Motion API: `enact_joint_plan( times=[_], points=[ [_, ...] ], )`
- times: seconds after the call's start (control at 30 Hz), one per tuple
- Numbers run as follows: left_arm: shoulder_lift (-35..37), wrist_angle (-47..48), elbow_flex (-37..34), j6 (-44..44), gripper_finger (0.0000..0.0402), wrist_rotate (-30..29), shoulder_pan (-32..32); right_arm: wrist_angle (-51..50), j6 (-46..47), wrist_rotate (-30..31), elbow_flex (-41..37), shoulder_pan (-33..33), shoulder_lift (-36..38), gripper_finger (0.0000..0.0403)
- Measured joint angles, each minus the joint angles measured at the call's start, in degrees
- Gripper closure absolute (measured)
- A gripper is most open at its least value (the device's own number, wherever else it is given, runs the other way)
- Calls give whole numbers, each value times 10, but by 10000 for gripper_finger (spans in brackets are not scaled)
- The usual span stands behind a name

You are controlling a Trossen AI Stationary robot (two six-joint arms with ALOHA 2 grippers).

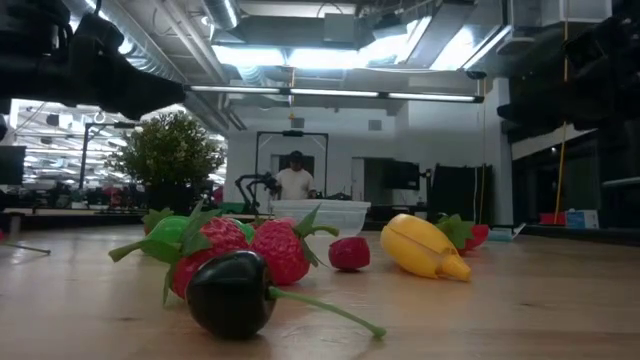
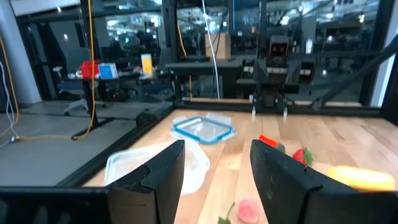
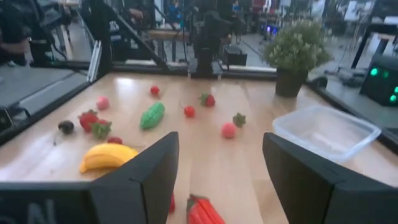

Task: Pick and placing Produce into tupperware
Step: Put the red chili pepper into the transparent container

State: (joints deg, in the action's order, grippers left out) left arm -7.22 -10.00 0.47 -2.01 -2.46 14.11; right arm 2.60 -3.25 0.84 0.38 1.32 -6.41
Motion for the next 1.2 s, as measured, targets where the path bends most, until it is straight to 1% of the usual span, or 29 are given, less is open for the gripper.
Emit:
enact_joint_plan(
  times=[0.17,0.3,0.43,0.6,1.2],
  points=[
    [0,-10,0,3,225,1,0,-2,43,0,0,0,0,169],
    [0,-10,0,12,225,2,0,-3,50,-6,0,0,0,169],
    [0,-9,0,41,225,8,0,-5,104,-12,0,0,0,169],
    [0,4,0,40,225,11,0,-7,131,-21,0,0,0,169],
    [0,4,0,29,225,12,0,1,149,-20,0,0,0,169]
  ],
)
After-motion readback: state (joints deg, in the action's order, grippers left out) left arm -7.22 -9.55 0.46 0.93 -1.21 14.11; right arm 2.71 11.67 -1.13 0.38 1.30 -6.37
